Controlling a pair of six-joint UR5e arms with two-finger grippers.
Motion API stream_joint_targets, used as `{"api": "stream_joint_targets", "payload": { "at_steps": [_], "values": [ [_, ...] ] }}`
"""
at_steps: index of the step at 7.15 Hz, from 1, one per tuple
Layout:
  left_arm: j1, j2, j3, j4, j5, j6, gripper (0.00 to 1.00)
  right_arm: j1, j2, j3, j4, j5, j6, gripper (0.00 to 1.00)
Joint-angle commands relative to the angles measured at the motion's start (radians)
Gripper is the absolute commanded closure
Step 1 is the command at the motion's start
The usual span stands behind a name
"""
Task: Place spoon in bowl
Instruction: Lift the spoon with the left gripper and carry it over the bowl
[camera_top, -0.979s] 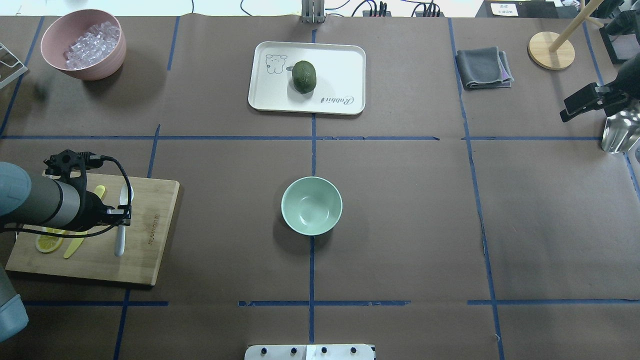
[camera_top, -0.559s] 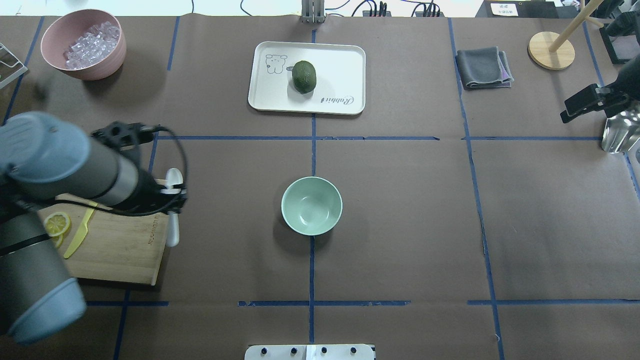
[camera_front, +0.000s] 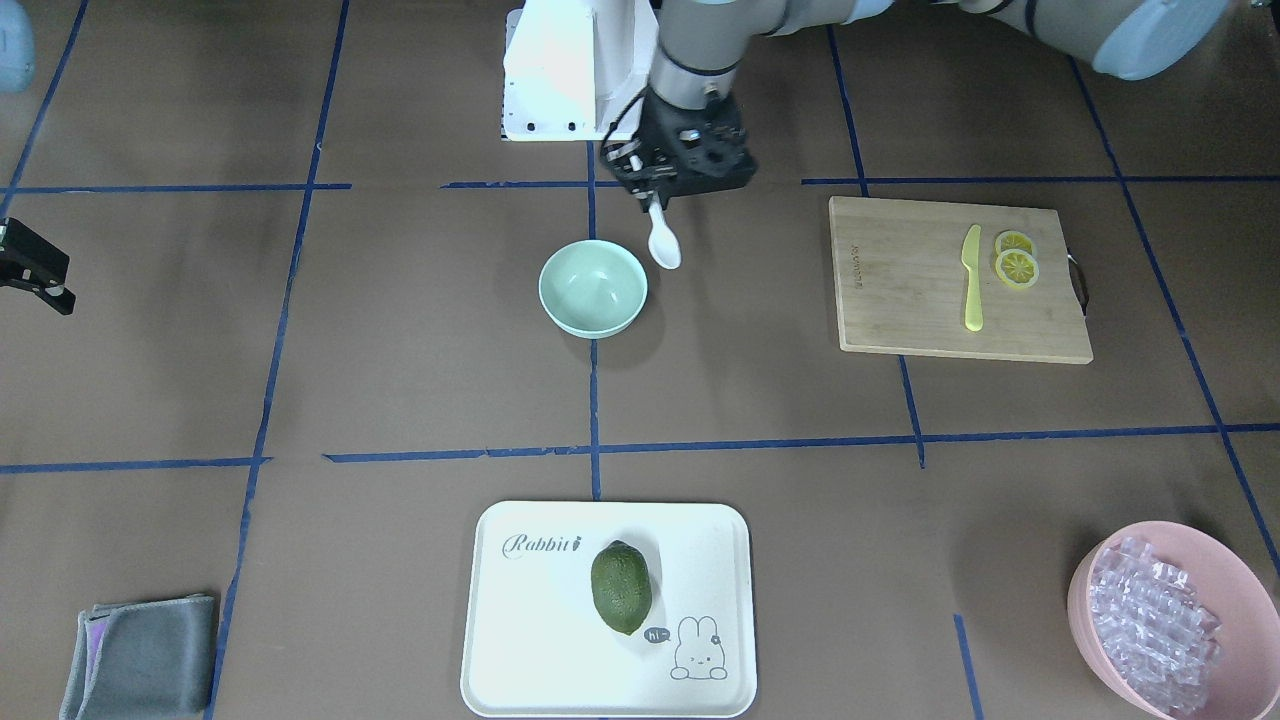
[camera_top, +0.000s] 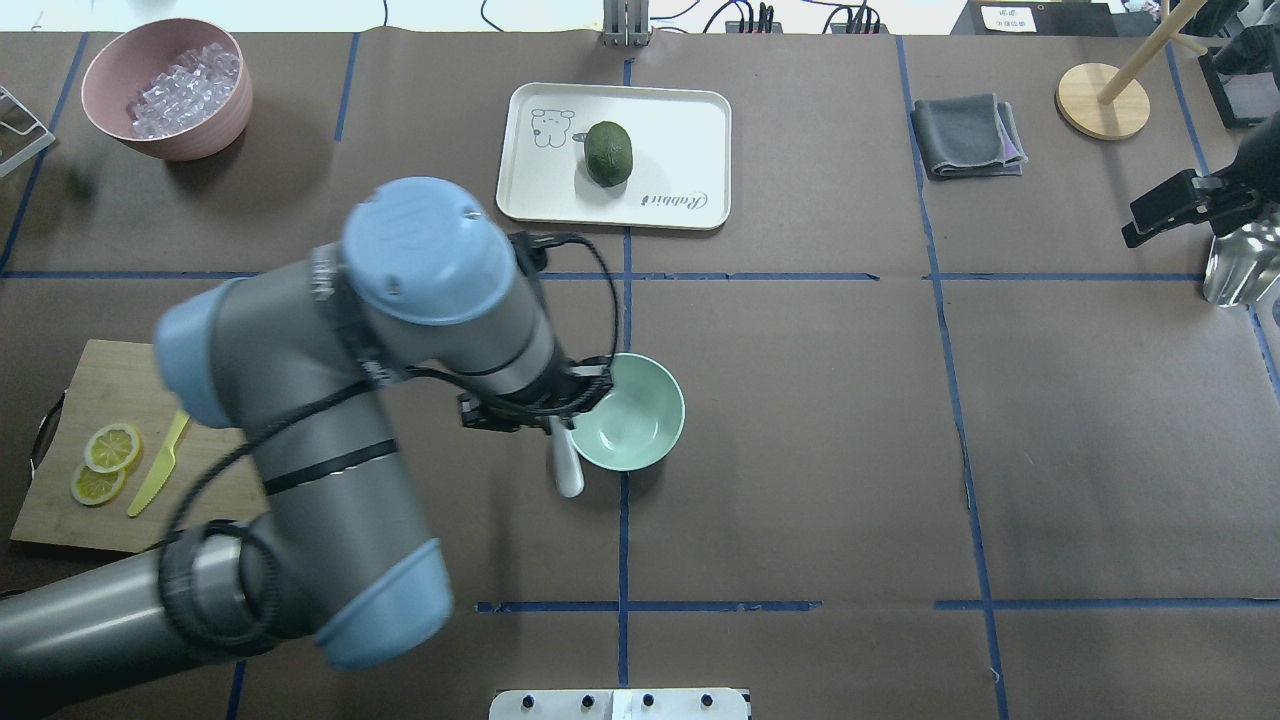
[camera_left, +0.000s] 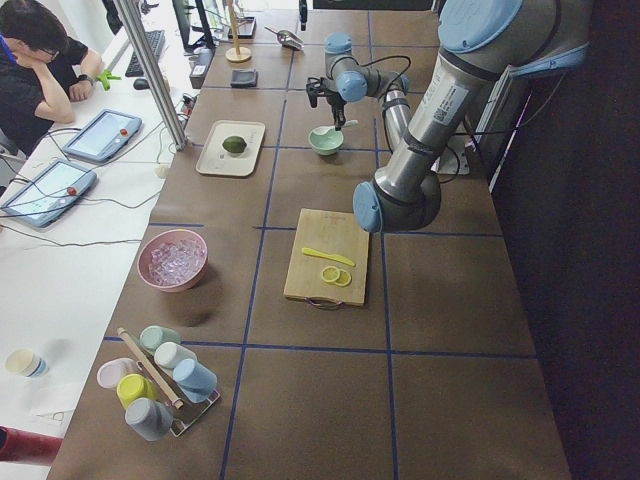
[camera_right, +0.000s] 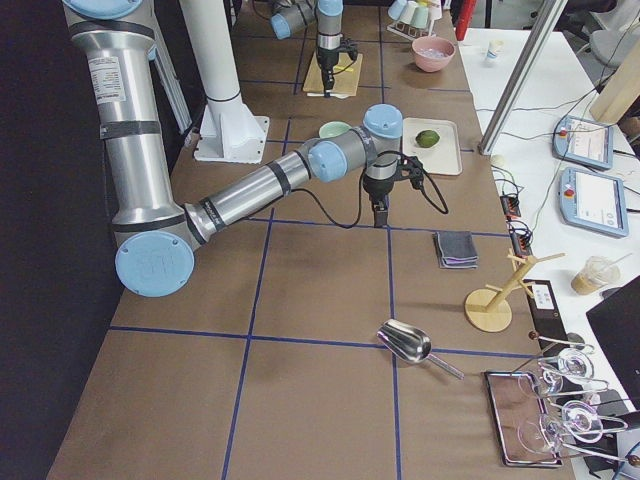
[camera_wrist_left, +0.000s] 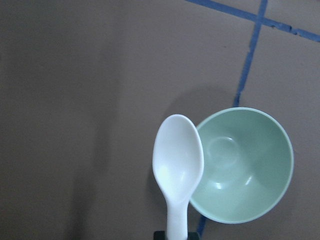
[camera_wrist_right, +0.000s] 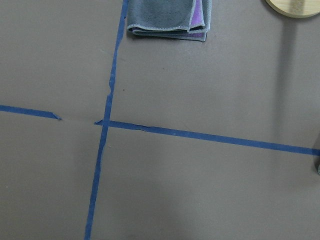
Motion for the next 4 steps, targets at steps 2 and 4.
{"api": "stream_joint_targets", "payload": {
  "at_steps": [2,4],
  "values": [
    [0.029,-0.068,0.157,-0.099,0.05,-0.006,1.0,0.0,0.0,0.0,0.0,0.0,0.001,0.0],
    [0.032,-0.067,0.157,-0.099,0.05,-0.003,0.97,0.0,0.0,0.0,0.0,0.0,0.001,0.0]
  ]
}}
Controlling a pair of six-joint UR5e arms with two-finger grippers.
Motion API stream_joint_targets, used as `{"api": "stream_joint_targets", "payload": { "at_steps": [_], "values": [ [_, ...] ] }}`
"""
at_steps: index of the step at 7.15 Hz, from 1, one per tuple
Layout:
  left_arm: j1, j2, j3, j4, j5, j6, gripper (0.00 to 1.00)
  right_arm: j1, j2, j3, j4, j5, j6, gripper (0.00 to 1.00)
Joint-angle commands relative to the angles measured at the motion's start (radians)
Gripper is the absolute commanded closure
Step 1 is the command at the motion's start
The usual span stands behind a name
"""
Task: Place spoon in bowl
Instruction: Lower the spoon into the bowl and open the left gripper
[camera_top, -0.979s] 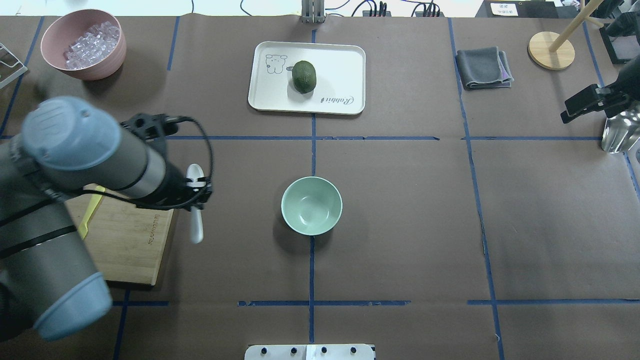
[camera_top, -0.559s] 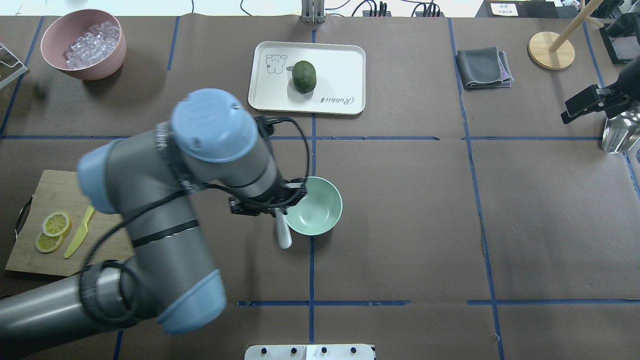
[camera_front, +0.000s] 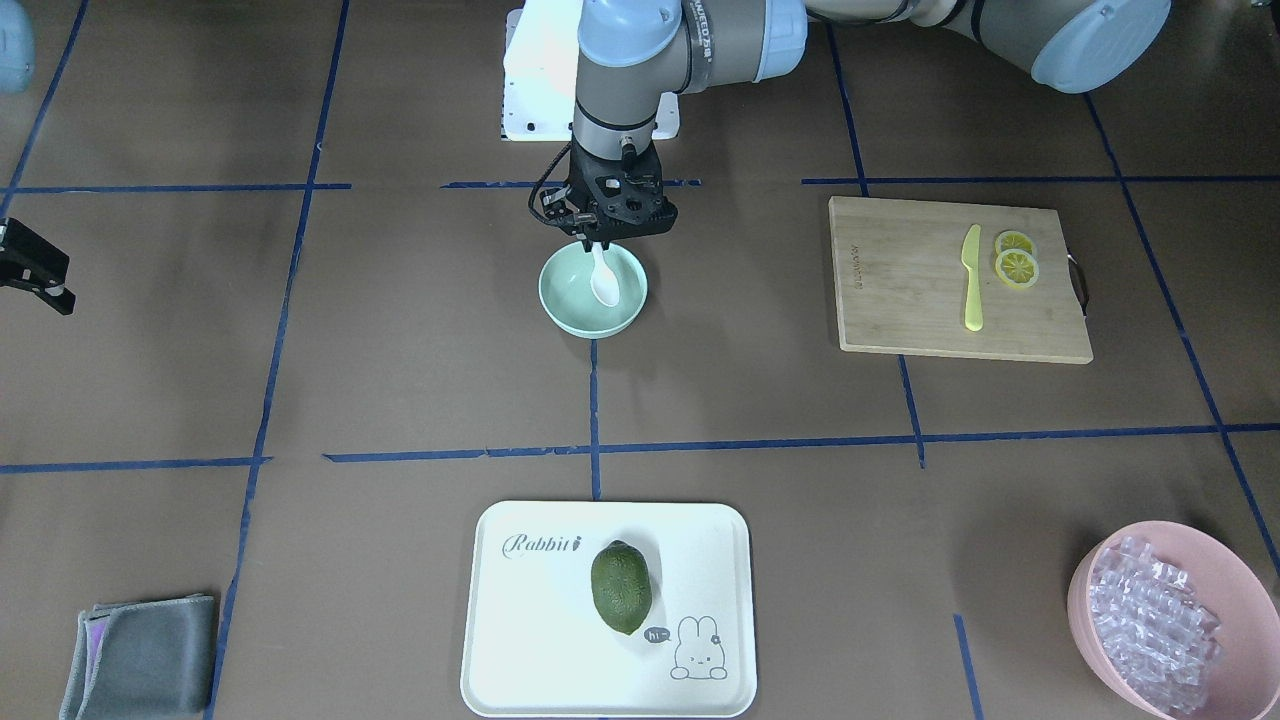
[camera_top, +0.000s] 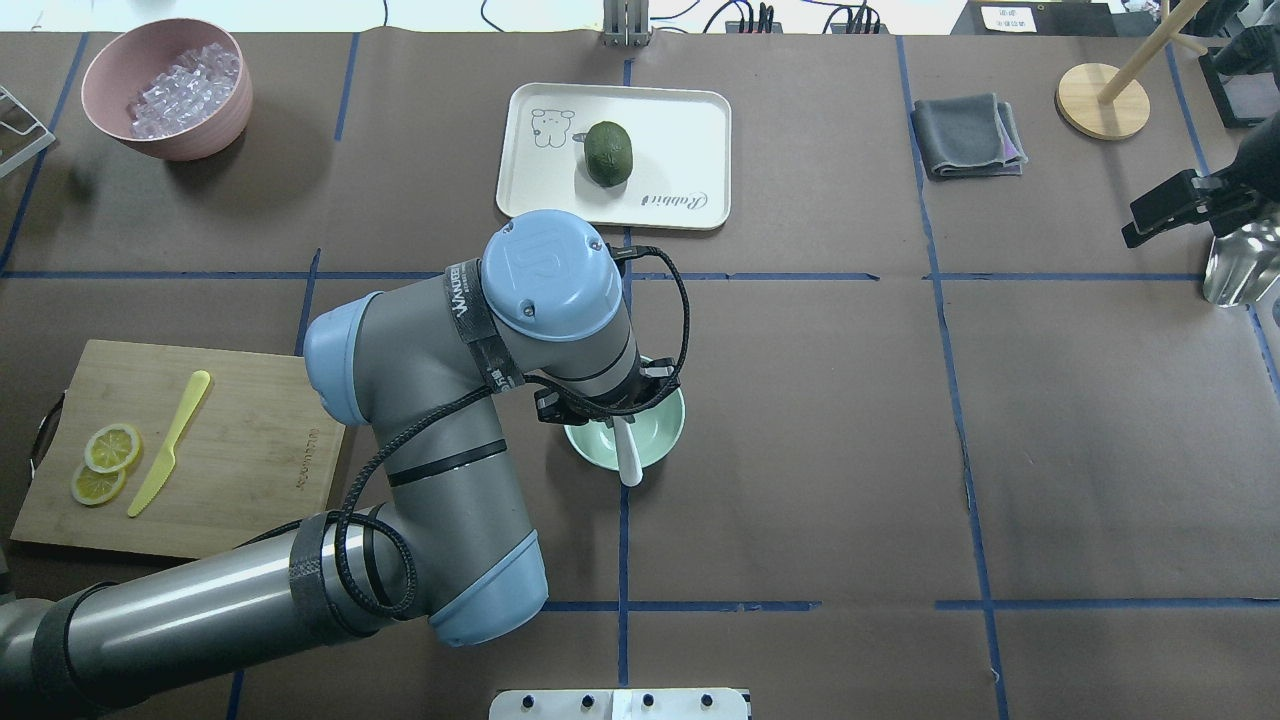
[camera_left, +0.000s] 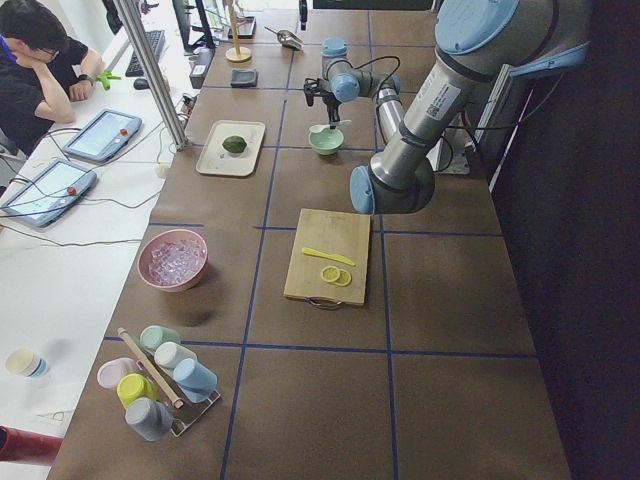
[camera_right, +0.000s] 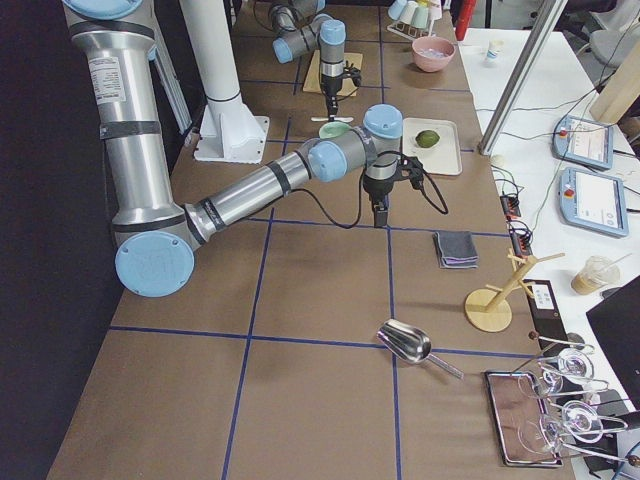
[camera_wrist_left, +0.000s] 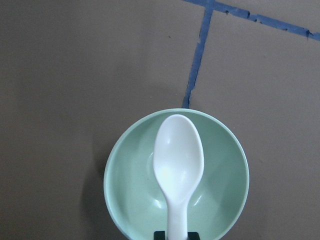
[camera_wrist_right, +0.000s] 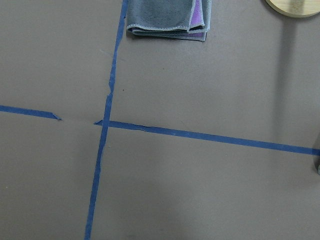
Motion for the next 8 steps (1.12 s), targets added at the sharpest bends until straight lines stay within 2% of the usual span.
{"api": "stream_joint_targets", "payload": {
  "at_steps": [1,3,4,6,8],
  "values": [
    [0.003,0.001,0.001,-0.003,0.001,0.0,0.96,0.0,0.0,0.0,0.0,0.0,0.0,0.0],
    [0.024,-0.002,0.001,-0.003,0.003,-0.003,0.95,0.0,0.0,0.0,0.0,0.0,0.0,0.0],
    [0.027,-0.001,0.001,-0.003,0.003,-0.003,0.9,0.0,-0.002,0.0,0.0,0.0,0.0,0.0],
    [0.029,0.001,-0.009,-0.001,0.007,-0.005,0.0,0.0,0.0,0.0,0.0,0.0,-0.001,0.0],
    [0.029,0.005,-0.014,0.0,0.009,-0.006,0.0,0.0,0.0,0.0,0.0,0.0,0.0,0.0]
  ]
}}
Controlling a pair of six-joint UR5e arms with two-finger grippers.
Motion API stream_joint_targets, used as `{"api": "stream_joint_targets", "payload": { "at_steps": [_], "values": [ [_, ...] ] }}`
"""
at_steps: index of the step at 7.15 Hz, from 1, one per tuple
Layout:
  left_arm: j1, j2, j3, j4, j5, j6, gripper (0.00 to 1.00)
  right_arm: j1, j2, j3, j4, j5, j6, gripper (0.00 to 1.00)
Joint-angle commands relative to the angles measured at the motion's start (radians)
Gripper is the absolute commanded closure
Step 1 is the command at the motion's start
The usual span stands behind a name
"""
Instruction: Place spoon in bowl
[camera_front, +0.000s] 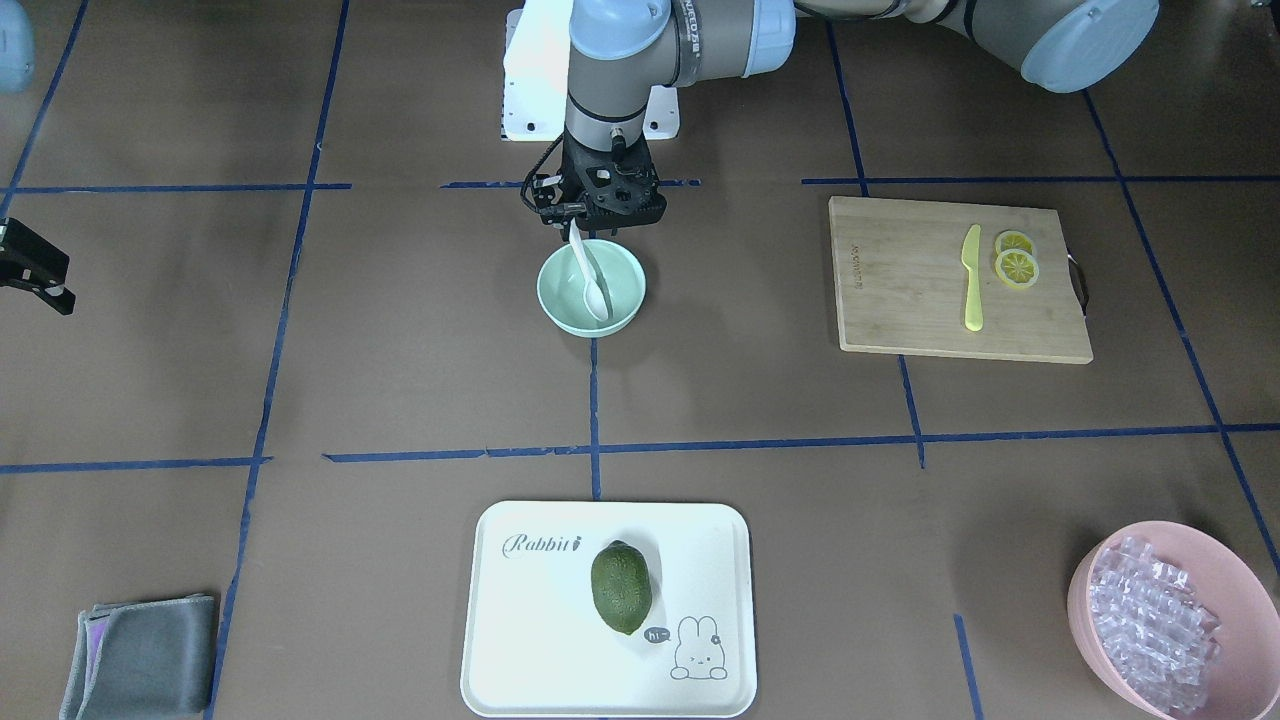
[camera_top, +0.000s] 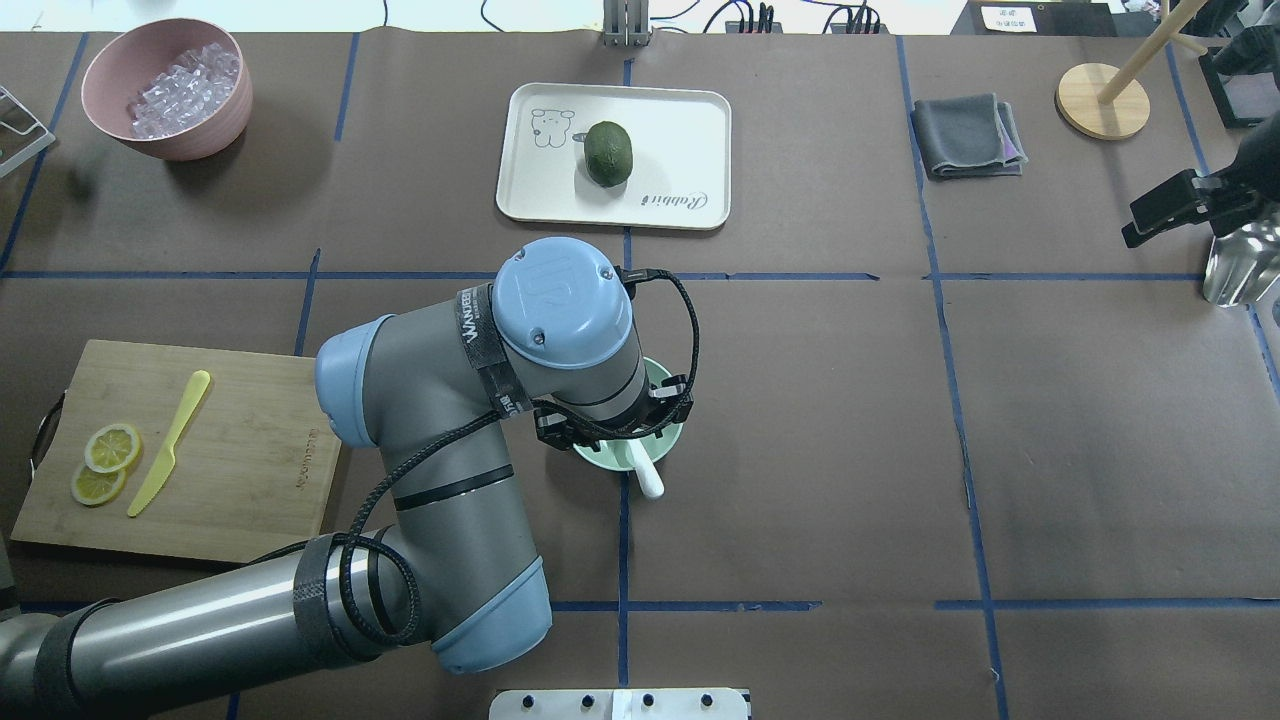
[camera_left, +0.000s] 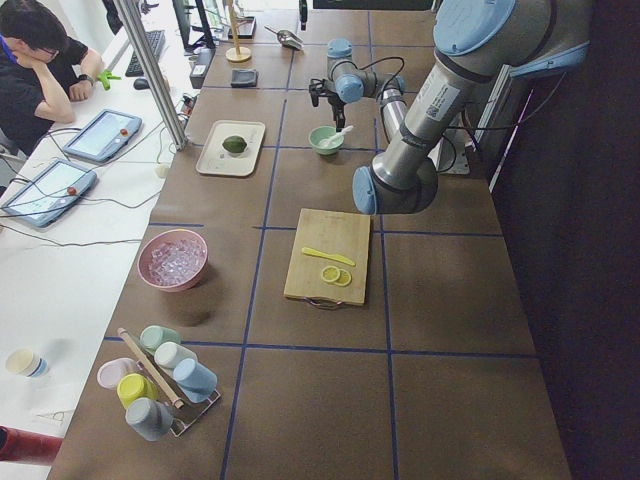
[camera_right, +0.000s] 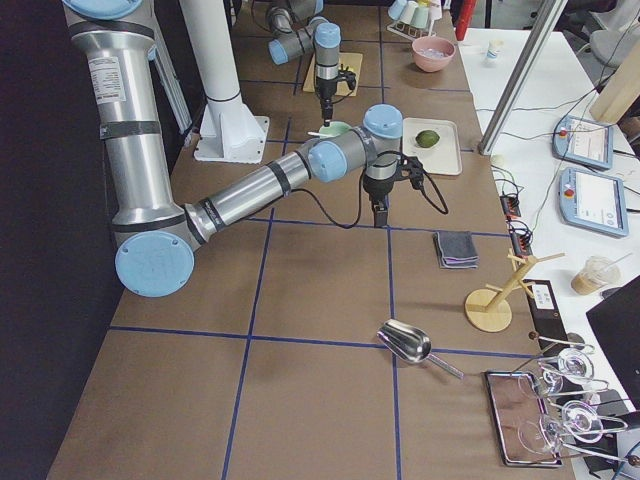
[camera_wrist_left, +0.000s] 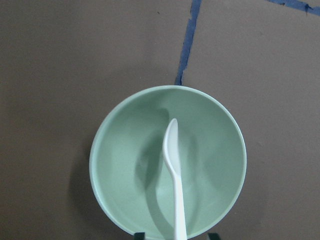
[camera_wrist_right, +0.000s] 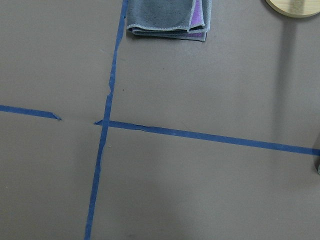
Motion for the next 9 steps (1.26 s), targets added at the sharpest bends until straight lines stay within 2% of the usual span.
{"api": "stream_joint_targets", "payload": {
  "at_steps": [1,2,3,5,6,8,9],
  "values": [
    [-0.001,0.003,-0.007,0.007,0.002,0.001,0.0,0.0,0.0,0.002,0.0,0.002,0.001,0.0],
    [-0.01,0.024,-0.033,0.017,-0.001,0.008,0.0,0.002,-0.004,0.002,0.0,0.003,-0.004,0.0],
    [-0.044,0.102,-0.126,0.038,-0.01,0.039,0.0,0.017,-0.026,-0.002,0.002,0.02,-0.022,0.0],
    [-0.177,0.229,-0.295,0.209,-0.078,0.306,0.0,0.095,-0.096,-0.003,0.002,0.063,-0.187,0.0],
    [-0.264,0.288,-0.306,0.21,-0.146,0.435,0.0,0.133,-0.142,-0.02,0.002,0.058,-0.288,0.0],
    [-0.445,0.388,-0.306,0.21,-0.289,0.686,0.0,0.268,-0.164,-0.154,0.003,0.124,-0.501,0.0],
    [-0.515,0.429,-0.305,0.211,-0.325,0.775,0.0,0.312,-0.166,-0.205,0.003,0.123,-0.56,0.0]
  ]
}}
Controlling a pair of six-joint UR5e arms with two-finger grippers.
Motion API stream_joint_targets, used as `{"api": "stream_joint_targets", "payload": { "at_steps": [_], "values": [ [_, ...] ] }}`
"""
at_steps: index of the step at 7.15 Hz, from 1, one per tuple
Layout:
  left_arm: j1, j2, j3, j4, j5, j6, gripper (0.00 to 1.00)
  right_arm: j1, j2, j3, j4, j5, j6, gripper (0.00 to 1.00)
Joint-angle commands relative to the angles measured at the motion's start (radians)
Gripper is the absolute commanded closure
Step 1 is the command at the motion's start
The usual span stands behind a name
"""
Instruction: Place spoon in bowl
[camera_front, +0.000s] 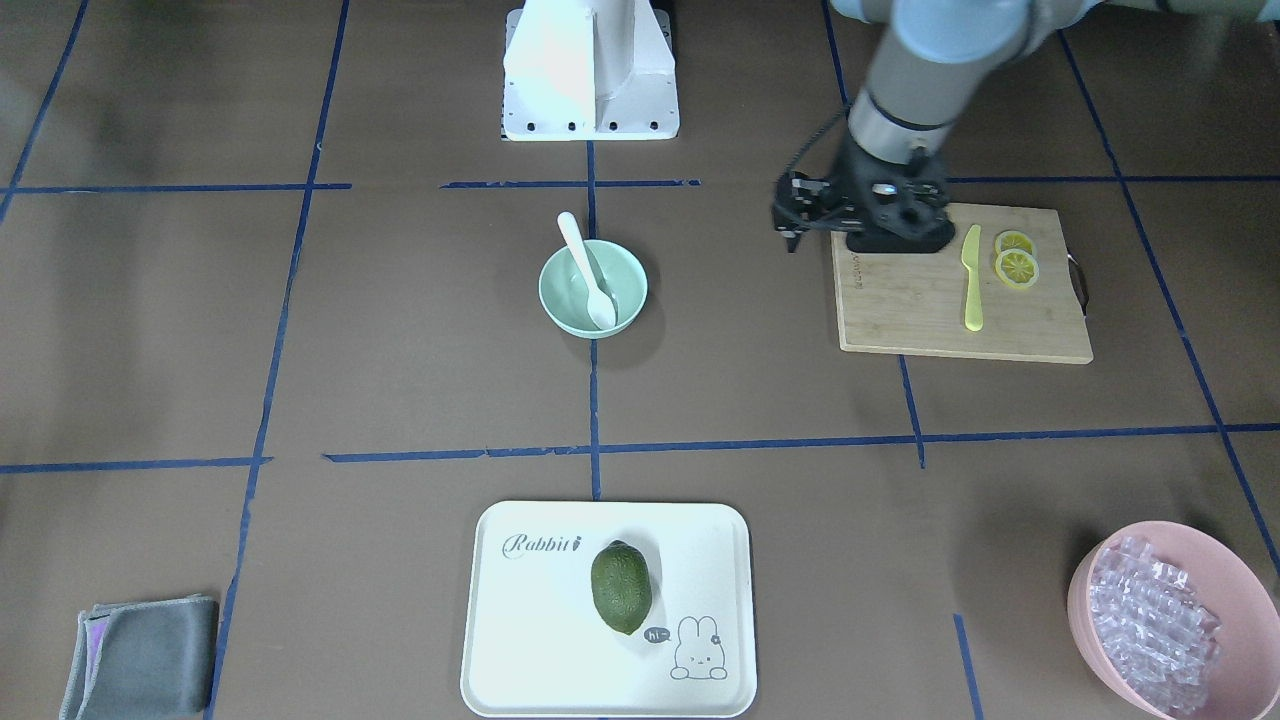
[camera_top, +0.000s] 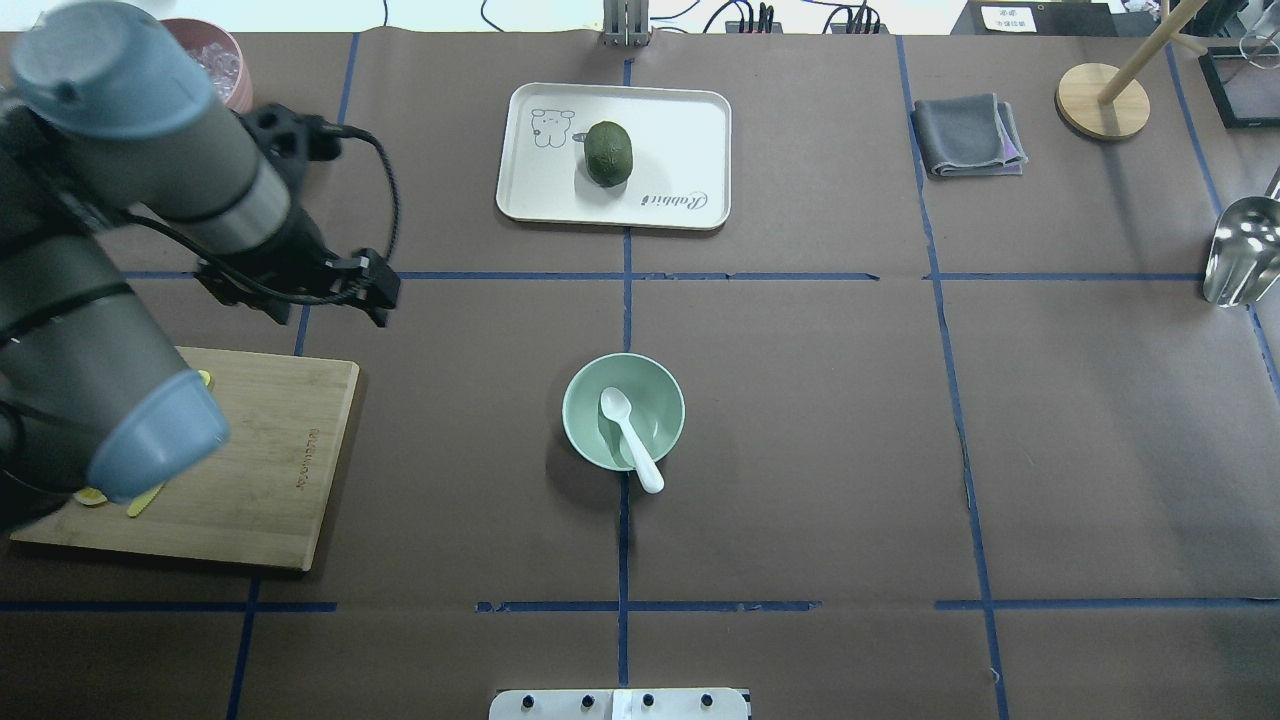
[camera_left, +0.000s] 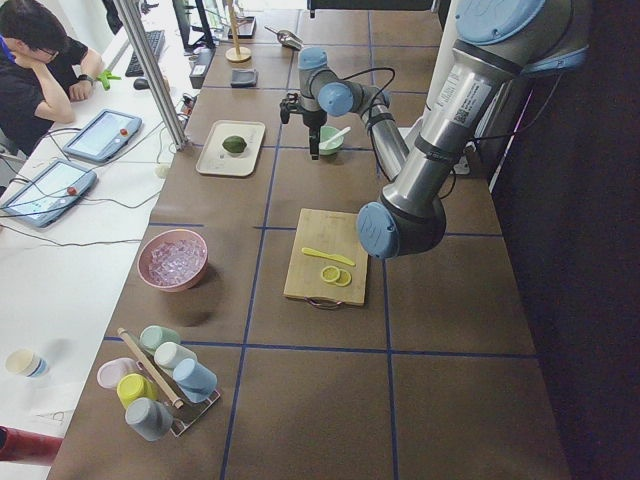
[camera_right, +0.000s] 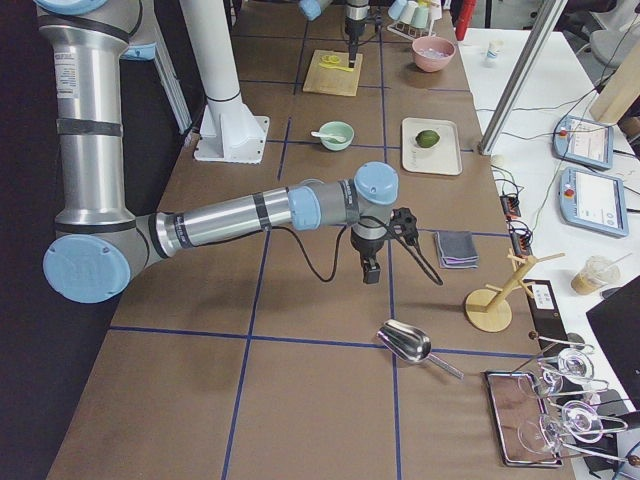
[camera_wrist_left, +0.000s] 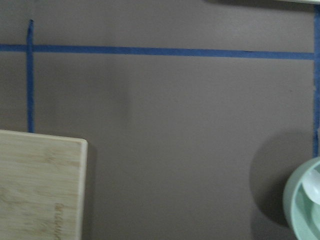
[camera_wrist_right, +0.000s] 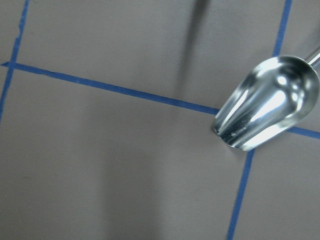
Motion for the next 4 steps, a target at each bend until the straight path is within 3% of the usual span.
{"api": "stream_joint_targets", "payload": {
  "at_steps": [1,4],
  "values": [
    [-0.153,0.094,0.006,0.004,-0.084,0.205,0.0,0.088,-0.008,-0.083,0.001,0.012,-0.095,0.0],
    [-0.363,0.226,0.076,-0.008,-0.185,0.559,0.0,0.113,-0.048,-0.092,0.002,0.009,-0.081,0.0]
  ]
}}
